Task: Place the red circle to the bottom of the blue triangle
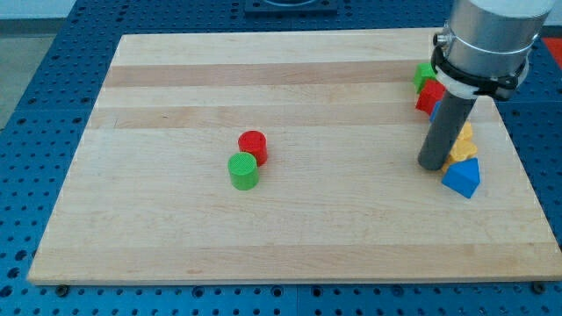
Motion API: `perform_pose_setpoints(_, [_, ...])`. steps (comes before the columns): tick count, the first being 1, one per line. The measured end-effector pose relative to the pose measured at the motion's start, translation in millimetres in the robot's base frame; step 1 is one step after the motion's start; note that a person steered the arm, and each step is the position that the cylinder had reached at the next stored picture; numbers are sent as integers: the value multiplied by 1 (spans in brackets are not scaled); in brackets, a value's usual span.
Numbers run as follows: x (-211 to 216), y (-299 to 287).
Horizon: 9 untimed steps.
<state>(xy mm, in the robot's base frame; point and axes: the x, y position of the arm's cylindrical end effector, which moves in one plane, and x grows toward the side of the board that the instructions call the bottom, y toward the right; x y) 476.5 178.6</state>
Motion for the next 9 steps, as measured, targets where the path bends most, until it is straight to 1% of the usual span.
perform_pose_setpoints(1, [0,-2])
perform_pose_setpoints(2, [-17,-41])
perform_pose_setpoints(3, [-89,-87])
perform_pose_setpoints(4, [-130,-170])
perform_pose_setpoints(5, [-132,-263])
perform_pose_setpoints(6, [-118,-308])
perform_pose_setpoints(7, [-66,-308])
perform_pose_setpoints(8, [-32,-295])
perform_pose_setpoints(9, [-24,-262])
